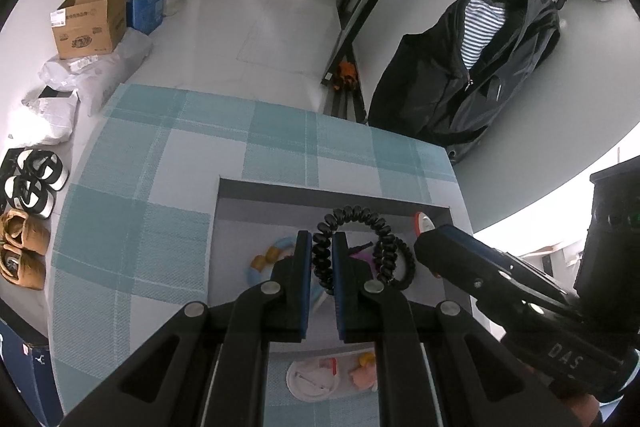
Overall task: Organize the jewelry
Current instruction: 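Carry the bracelet and badge into the grey box and open both tools, then lift both tools out of the grey box back over the table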
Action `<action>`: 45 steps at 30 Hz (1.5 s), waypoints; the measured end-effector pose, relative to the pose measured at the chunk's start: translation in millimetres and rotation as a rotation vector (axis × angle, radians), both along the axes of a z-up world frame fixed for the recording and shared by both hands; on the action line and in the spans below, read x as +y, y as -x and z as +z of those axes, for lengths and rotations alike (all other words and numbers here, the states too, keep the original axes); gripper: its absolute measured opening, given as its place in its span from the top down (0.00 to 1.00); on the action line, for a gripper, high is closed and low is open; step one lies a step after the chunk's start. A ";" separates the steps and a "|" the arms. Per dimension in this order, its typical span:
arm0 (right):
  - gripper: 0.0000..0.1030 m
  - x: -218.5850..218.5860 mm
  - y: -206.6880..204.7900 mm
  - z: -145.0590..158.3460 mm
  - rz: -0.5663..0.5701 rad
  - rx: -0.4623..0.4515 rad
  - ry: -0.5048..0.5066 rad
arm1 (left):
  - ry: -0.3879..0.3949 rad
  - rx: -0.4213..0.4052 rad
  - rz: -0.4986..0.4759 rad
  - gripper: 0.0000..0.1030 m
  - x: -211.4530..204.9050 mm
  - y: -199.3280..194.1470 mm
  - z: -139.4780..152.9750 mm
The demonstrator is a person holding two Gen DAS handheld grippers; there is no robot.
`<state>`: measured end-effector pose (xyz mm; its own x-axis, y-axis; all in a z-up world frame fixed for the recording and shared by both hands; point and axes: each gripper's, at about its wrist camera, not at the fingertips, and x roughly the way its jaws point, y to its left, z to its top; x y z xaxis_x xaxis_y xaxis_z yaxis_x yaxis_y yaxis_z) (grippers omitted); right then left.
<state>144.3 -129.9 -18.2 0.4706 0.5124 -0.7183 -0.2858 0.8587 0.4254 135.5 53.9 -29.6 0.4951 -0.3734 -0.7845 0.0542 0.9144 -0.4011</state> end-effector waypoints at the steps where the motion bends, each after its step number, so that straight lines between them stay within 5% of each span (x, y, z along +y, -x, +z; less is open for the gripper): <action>1: 0.59 -0.5 0.1 -0.7 -0.001 0.005 -0.004 | -0.003 -0.001 -0.002 0.95 -0.7 0.4 0.0; 7: 0.57 -1.1 2.1 2.7 -0.012 -0.001 0.008 | -0.016 0.046 0.020 0.91 -1.1 -3.8 -5.6; 14: 0.42 -16.0 4.4 7.7 -0.054 -0.009 -0.015 | 0.023 0.048 0.031 0.56 5.2 3.6 -6.4; 28: 0.22 -20.0 28.3 25.4 -0.018 -0.096 -0.001 | -0.152 -0.068 0.001 0.55 -9.0 30.7 13.8; 31: 0.19 -19.4 33.5 27.3 -0.005 -0.109 0.012 | -0.183 -0.084 0.001 0.46 -10.9 35.9 15.4; 45: 0.07 -14.8 64.3 23.1 0.085 -0.144 0.081 | -0.249 -0.130 -0.009 0.40 -10.6 58.9 17.4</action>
<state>80.0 -144.7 4.9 0.5291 0.4980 -0.6871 -0.4117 0.8586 0.3053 76.6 43.4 -12.3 0.5956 -0.1820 -0.7824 0.0989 0.9832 -0.1534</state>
